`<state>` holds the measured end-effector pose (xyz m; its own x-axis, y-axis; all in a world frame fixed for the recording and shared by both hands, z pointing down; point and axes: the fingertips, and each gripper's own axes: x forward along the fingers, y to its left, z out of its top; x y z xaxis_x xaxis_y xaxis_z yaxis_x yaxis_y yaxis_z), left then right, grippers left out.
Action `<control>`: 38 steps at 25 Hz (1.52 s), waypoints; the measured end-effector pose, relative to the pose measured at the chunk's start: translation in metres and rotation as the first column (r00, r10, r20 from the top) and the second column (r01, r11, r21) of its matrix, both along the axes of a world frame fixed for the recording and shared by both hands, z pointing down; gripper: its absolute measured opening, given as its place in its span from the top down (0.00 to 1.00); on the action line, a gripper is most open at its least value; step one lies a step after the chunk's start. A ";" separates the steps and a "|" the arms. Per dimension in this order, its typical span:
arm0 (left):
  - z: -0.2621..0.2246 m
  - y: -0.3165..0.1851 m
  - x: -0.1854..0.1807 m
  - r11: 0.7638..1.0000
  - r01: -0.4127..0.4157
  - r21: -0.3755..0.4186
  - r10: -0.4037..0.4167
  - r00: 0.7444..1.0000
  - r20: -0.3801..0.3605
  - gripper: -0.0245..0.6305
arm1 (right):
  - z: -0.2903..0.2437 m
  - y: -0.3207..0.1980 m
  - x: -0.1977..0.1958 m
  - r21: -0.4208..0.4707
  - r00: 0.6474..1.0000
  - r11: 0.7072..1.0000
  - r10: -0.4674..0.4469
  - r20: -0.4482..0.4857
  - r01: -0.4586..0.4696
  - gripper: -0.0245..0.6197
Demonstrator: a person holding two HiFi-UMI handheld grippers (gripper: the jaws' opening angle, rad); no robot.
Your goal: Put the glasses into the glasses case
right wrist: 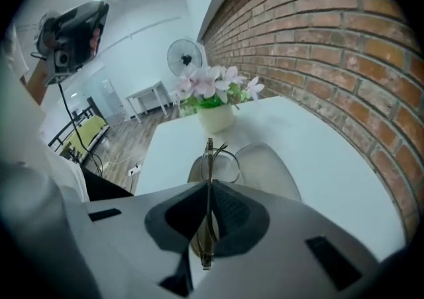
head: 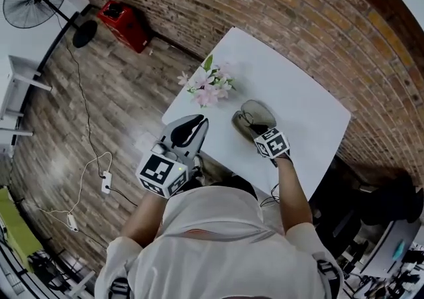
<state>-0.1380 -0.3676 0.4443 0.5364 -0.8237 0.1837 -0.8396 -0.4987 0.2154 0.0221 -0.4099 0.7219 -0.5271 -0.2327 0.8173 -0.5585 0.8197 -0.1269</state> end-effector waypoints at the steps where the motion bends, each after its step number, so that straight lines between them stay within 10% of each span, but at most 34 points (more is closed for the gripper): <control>1: 0.000 0.001 -0.001 1.000 0.005 -0.002 -0.005 1.000 0.001 0.89 | 0.009 0.001 -0.001 -0.013 1.000 1.000 -0.021 -0.024 0.020 0.86; 10: 0.002 0.010 -0.010 0.999 0.037 -0.017 -0.037 0.999 -0.003 0.89 | 0.035 0.012 -0.009 -0.072 0.993 0.995 -0.081 -0.090 0.075 0.86; 15: 0.003 0.012 -0.010 0.999 0.028 -0.016 -0.028 1.000 -0.011 0.89 | 0.011 0.009 -0.012 -0.020 0.996 0.998 -0.061 -0.059 0.060 0.69; 20: -0.005 0.005 -0.006 1.000 -0.003 0.011 0.003 1.000 -0.027 0.89 | -0.083 -0.015 -0.011 0.155 0.982 0.981 0.090 0.164 -0.116 0.74; 25: -0.021 -0.008 0.007 0.995 -0.070 0.066 0.074 0.996 -0.052 0.89 | -0.212 -0.025 0.011 0.321 0.851 0.864 0.202 0.485 -0.388 0.88; 34: -0.057 -0.024 0.031 0.975 -0.135 0.175 0.146 0.988 -0.049 0.89 | -0.355 0.020 0.065 0.512 0.760 0.646 0.168 0.628 -0.567 0.88; 38: -0.072 -0.028 0.046 0.958 -0.179 0.223 0.189 0.982 -0.024 0.89 | -0.371 0.035 0.083 0.571 0.782 0.591 0.175 0.599 -0.570 0.88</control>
